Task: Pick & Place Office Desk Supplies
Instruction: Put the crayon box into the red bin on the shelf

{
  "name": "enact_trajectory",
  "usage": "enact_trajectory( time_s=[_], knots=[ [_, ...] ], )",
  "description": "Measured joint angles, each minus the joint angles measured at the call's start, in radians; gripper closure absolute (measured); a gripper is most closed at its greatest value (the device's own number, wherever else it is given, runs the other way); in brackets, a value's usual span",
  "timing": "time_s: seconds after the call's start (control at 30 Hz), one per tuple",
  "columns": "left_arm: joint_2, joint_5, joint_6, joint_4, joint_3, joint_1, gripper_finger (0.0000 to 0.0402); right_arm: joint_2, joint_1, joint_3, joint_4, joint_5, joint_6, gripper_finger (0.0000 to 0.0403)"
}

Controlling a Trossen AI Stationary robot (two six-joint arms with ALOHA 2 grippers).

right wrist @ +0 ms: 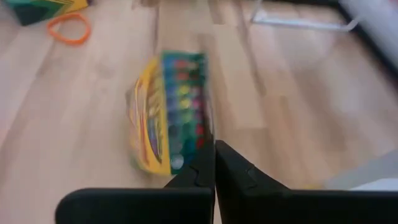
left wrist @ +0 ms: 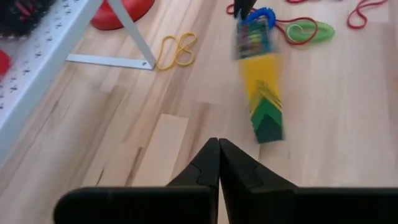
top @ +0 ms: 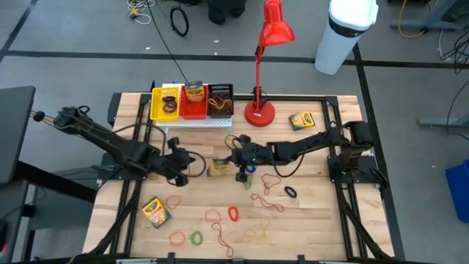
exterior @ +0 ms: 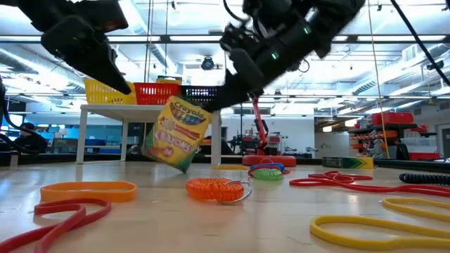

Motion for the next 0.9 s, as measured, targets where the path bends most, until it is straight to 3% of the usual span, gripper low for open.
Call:
enact_trajectory(
  time_s=[0.27, 0.43, 0.7, 0.9],
  knots=[
    [0.004, -0.002, 0.069, 0.003, -0.002, 0.006, 0.0394, 0.081, 0.021, 0.236, -0.206, 0.070, -0.133, 0.0403],
    [0.003, -0.007, 0.054, 0.011, -0.002, 0.004, 0.0389, 0.124, 0.005, 0.310, -0.267, -0.002, -0.140, 0.0403],
    [0.001, 0.007, 0.083, 0.000, -0.001, -0.002, 0.0368, 0.124, -0.032, 0.418, -0.408, -0.163, 0.009, 0.0403],
    [0.001, 0.006, 0.083, 0.000, -0.001, -0.002, 0.0369, 0.126, -0.052, 0.422, -0.499, -0.186, 0.076, 0.0403]
  ],
)
